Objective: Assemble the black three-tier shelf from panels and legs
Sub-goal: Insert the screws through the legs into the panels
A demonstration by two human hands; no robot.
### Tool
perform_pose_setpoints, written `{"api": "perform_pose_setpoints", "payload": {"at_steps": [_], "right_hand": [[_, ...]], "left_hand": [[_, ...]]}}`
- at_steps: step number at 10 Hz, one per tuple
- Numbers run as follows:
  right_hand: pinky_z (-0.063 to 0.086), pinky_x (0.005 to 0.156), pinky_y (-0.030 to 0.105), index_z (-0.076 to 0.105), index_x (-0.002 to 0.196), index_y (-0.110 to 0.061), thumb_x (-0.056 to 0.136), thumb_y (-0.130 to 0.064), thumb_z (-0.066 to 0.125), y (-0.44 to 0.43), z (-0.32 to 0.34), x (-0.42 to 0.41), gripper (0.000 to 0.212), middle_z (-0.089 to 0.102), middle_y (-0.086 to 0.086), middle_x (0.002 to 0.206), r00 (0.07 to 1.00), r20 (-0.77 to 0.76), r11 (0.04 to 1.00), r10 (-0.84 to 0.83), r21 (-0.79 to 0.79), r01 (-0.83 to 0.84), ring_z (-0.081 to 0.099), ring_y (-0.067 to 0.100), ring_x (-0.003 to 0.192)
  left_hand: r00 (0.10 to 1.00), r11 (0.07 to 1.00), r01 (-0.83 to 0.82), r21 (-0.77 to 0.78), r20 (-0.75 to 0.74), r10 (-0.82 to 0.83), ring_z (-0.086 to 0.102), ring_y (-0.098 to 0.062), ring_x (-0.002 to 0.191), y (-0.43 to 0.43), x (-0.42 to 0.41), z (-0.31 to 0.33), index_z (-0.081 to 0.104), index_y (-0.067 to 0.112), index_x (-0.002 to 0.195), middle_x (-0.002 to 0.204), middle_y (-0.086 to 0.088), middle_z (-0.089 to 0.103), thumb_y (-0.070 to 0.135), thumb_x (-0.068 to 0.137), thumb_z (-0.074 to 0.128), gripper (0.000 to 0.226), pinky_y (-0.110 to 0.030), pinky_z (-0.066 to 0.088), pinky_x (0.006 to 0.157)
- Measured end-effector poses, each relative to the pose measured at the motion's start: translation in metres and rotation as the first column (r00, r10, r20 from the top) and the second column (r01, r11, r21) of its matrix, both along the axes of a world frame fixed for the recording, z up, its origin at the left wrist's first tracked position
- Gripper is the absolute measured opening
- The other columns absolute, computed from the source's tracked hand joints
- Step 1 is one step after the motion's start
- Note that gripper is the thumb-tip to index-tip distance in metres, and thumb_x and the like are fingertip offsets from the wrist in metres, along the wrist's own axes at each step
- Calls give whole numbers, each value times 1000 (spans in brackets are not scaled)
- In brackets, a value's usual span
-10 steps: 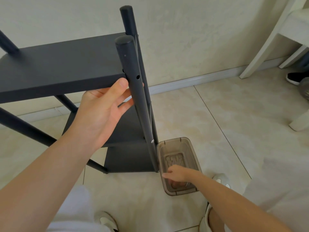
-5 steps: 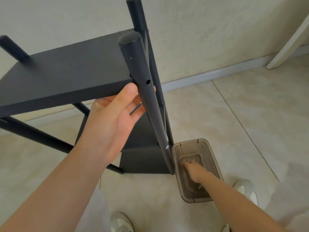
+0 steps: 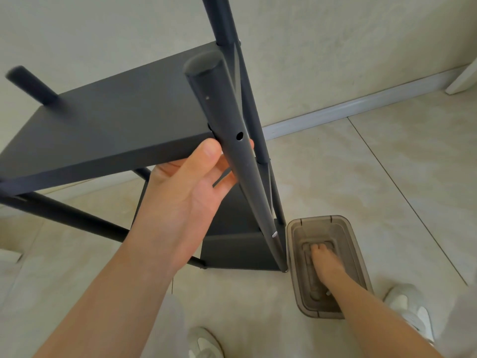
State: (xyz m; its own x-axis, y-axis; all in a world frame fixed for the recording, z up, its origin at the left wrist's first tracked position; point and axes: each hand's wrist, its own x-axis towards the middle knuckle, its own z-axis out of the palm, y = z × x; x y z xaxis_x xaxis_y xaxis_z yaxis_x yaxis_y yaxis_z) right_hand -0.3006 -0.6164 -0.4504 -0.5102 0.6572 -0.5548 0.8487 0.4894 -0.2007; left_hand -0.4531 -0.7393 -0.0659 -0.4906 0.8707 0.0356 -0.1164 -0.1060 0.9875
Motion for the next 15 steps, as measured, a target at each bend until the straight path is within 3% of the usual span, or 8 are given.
{"api": "perform_pose_setpoints", "payload": {"at_steps": [2,4,5,7,9,10,13,15], "right_hand": [[49,94,36,40,144,-16,91,-10,62,-1,-1,6,58,34,8,150,996,81,1000,-26,17,24,42,27,132],[48,77,29,56,125,-13,98,-4,47,0,13,5,29,61,5,121,995,83,998,-52,-17,53,62,21,106],[52,83,32,53,120,-12,100,-8,41,5,31,9,23,62,7,119,995,-6,995,-98,-27,98,62,23,102],[47,74,28,61,90,-14,96,-10,48,20,90,-7,15,64,7,91,950,-247,980,-190,-112,167,64,28,93],[44,53,17,72,70,-20,82,-20,78,47,208,-15,14,69,-4,69,912,-402,983,-79,-186,3,62,8,62],[47,60,17,74,75,-20,83,-23,75,45,270,-16,9,69,-8,70,897,-437,984,62,-122,-128,64,7,68],[51,66,13,79,83,-30,83,-21,76,4,400,21,9,75,-8,81,691,-722,932,37,-224,-284,66,1,73],[53,69,16,80,87,-25,85,-12,74,-6,442,31,14,77,0,84,386,-911,951,-146,-237,-198,69,5,80]], "left_hand": [[1000,1000,-15,-22,12,16,67,-22,116,1,-7,-6,80,43,72,96,14,76,32,93,61,29,-41,54,98],[986,985,132,111,83,-141,67,-21,118,4,-6,1,81,38,94,112,10,75,23,87,68,21,-31,56,90],[992,991,101,93,65,-107,66,-26,120,3,-7,5,80,36,96,116,4,74,16,87,72,23,-30,58,87],[991,996,74,55,104,-80,67,-26,118,0,1,13,82,34,92,117,-2,75,18,85,72,20,-32,58,90],[987,1000,3,11,161,-5,72,-18,109,-2,8,18,79,19,102,112,-2,76,16,87,71,17,-24,59,81],[984,1000,-25,-1,174,25,72,-18,107,-3,8,19,72,16,109,111,-2,77,11,93,67,17,-23,59,77],[985,1000,-18,2,173,18,72,-20,109,-1,3,17,69,10,120,116,-6,75,18,85,73,36,-35,55,96],[982,999,-5,34,190,-2,73,-23,106,-1,1,14,71,7,115,113,-11,76,24,73,75,46,-31,60,90]]}}
